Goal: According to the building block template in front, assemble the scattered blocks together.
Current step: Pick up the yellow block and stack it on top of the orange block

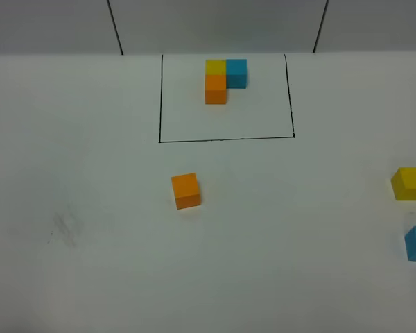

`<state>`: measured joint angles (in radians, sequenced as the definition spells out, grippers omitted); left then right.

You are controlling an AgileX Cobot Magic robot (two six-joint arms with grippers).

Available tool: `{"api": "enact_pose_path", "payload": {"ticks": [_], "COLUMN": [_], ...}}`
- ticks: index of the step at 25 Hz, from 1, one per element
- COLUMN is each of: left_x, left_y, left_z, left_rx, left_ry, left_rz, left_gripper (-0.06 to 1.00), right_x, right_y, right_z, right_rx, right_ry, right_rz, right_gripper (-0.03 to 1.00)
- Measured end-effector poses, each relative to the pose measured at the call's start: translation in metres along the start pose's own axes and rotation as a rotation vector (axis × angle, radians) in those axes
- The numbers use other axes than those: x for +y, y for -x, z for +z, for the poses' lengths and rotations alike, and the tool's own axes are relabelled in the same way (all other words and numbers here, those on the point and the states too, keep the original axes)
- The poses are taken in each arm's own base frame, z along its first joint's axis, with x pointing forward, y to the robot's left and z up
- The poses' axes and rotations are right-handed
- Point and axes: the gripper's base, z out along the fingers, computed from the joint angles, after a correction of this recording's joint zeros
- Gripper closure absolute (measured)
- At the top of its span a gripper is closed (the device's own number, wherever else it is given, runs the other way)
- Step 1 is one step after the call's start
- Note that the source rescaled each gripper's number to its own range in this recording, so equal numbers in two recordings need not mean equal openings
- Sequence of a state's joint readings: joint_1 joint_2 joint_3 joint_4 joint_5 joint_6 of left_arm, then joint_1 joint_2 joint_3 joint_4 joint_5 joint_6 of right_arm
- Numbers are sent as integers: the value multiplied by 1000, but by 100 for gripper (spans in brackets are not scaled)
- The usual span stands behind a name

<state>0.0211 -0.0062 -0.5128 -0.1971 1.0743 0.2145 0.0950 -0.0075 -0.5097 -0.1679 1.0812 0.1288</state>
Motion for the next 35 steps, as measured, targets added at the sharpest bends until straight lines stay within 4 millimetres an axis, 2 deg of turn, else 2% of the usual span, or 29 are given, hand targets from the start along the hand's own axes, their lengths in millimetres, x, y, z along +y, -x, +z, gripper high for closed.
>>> {"api": "enact_pose_path", "payload": {"ticks": [7, 10, 16, 22, 27, 35], "left_x": [0, 0, 0, 0, 0, 0], "left_y": [0, 0, 0, 0, 0, 0], "left_z": [0, 0, 0, 0, 0, 0], "left_rx": [0, 0, 0, 0, 0, 0], "left_ry": [0, 0, 0, 0, 0, 0], "left_rz": [0, 0, 0, 0, 0, 0], "left_gripper": [94, 94, 94, 94, 94, 94], "right_x": [1, 1, 0, 2, 6, 12], "right_y": [0, 0, 7, 39, 60, 71], "right_z": [0, 0, 0, 11, 36, 71], "right_rx": [1, 4, 92, 227, 353, 427], "right_ry": [8, 7, -4, -22, -29, -20], "right_rz": [-7, -29, -52, -101, -129, -155], "right_gripper": [17, 6, 7, 12, 12, 12]}}
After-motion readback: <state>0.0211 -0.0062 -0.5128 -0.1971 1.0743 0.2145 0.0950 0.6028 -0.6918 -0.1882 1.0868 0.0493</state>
